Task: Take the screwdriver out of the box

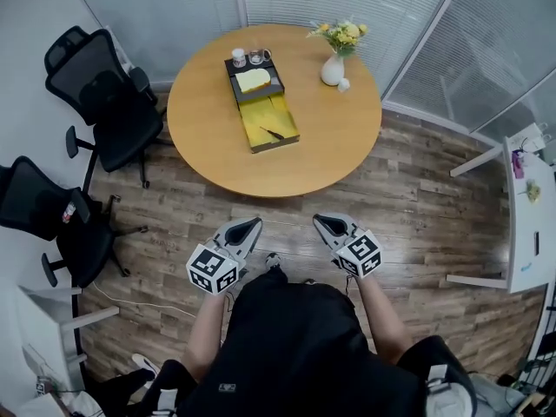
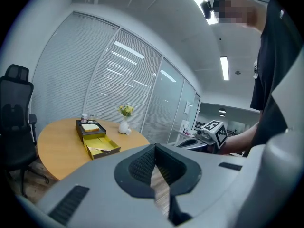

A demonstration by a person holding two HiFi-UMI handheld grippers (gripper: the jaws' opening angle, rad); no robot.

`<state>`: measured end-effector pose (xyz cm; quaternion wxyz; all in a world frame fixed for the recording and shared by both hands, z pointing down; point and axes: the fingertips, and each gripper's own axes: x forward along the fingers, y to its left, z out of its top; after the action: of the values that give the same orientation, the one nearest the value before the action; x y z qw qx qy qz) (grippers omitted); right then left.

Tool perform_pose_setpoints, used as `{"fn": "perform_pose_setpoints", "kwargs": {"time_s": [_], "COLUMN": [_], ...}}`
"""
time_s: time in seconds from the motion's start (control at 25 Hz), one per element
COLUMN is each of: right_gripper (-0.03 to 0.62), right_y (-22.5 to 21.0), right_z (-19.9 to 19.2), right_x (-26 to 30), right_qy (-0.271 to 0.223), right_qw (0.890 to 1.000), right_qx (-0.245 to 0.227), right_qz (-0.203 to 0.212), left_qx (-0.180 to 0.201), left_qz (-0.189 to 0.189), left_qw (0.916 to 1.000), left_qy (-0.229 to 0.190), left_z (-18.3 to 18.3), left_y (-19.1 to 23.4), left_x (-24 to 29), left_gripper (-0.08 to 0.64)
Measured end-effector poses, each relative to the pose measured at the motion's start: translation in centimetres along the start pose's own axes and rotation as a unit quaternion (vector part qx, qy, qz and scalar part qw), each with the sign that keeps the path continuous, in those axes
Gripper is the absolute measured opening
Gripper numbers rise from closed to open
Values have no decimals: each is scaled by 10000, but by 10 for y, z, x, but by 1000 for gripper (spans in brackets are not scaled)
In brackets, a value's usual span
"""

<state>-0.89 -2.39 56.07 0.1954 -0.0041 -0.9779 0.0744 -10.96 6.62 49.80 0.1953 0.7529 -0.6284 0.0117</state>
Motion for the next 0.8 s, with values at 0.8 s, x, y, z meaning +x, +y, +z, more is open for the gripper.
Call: {"fn": "perform_pose_setpoints", "kwargs": {"time_s": [0.8], "right_gripper": [8], "right_y": [1], "right_z": [1], "right_x": [34], "right_qy": [113], "right_qw": [9996], "right_qx": [115], "right_qz": [-235], "left_qx": [-109], "left_qz": [-78], "left_qw": [9999], "left_qy": [77], "left_z": [-5], "left_y": [47], "left_x": [-11], "left_gripper": [6]}}
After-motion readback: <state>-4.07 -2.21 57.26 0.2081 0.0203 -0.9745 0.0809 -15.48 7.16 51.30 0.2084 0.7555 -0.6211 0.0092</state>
